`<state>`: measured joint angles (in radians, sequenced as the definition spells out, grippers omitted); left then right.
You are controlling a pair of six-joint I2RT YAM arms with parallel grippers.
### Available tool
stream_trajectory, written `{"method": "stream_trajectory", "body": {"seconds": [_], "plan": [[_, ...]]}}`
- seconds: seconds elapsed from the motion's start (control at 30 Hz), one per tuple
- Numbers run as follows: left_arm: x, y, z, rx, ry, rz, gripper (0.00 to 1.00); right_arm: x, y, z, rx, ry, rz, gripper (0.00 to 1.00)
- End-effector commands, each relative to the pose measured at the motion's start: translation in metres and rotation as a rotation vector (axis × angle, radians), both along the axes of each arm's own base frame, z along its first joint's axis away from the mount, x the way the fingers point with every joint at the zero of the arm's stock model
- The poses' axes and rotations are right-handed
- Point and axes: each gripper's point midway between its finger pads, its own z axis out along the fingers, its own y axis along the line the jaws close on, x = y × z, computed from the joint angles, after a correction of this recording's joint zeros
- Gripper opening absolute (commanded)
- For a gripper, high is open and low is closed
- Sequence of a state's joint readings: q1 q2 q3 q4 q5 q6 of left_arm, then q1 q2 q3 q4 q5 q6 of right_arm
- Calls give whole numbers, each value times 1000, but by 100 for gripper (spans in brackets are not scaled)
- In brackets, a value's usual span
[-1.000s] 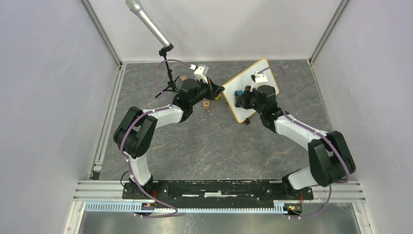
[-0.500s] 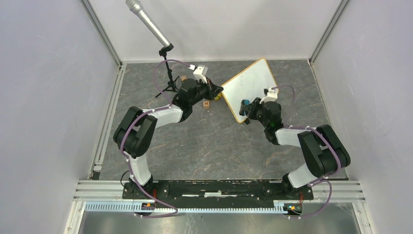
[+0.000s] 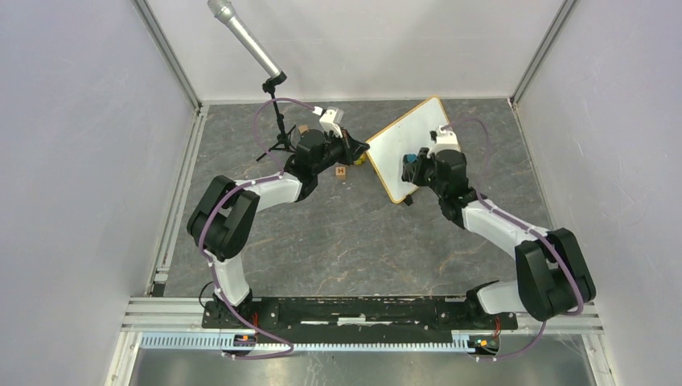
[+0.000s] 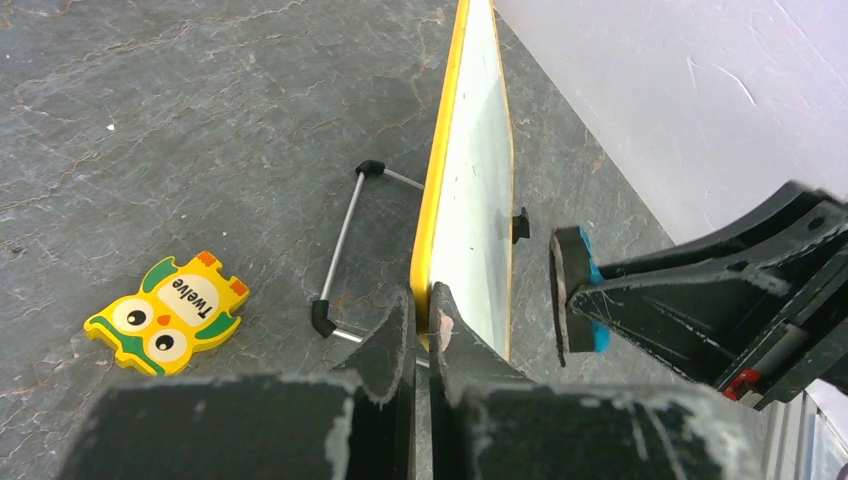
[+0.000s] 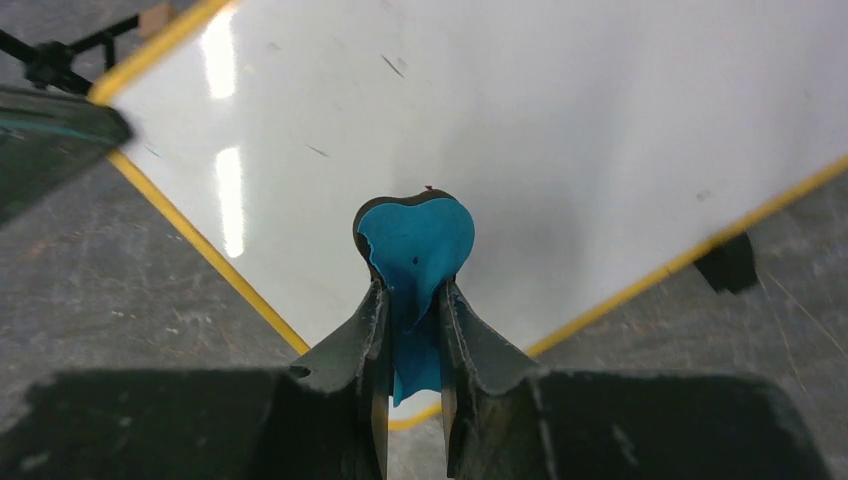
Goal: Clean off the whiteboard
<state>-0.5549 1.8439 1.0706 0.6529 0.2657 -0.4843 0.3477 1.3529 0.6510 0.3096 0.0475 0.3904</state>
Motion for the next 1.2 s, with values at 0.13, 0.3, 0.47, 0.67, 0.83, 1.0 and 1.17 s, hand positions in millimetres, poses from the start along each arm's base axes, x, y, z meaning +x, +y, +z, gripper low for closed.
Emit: {"method": "stream_trajectory", "body": {"seconds": [0.13, 0.3, 0.47, 0.67, 0.83, 1.0, 1.17], "plan": [[-21, -18, -10, 50, -3, -115, 2, 38, 66, 17, 41, -50, 84, 15], [-22, -17, -8, 50, -11, -115, 2, -1, 33, -72, 57, 136, -65, 13], [-22, -17, -6, 48, -15, -114, 2, -21, 13, -77, 78, 135, -115, 14], [-21, -16, -6, 50, -16, -113, 2, 19, 44, 9, 28, -26, -29, 14], [-21, -16, -7, 52, -12, -111, 2, 29, 65, 31, 58, -74, 22, 15], [-21, -16, -7, 51, -12, -112, 2, 6, 54, -47, 32, 91, 3, 15], [-22, -16, -9, 53, -9, -112, 2, -35, 10, -64, -74, 108, -67, 15]]}}
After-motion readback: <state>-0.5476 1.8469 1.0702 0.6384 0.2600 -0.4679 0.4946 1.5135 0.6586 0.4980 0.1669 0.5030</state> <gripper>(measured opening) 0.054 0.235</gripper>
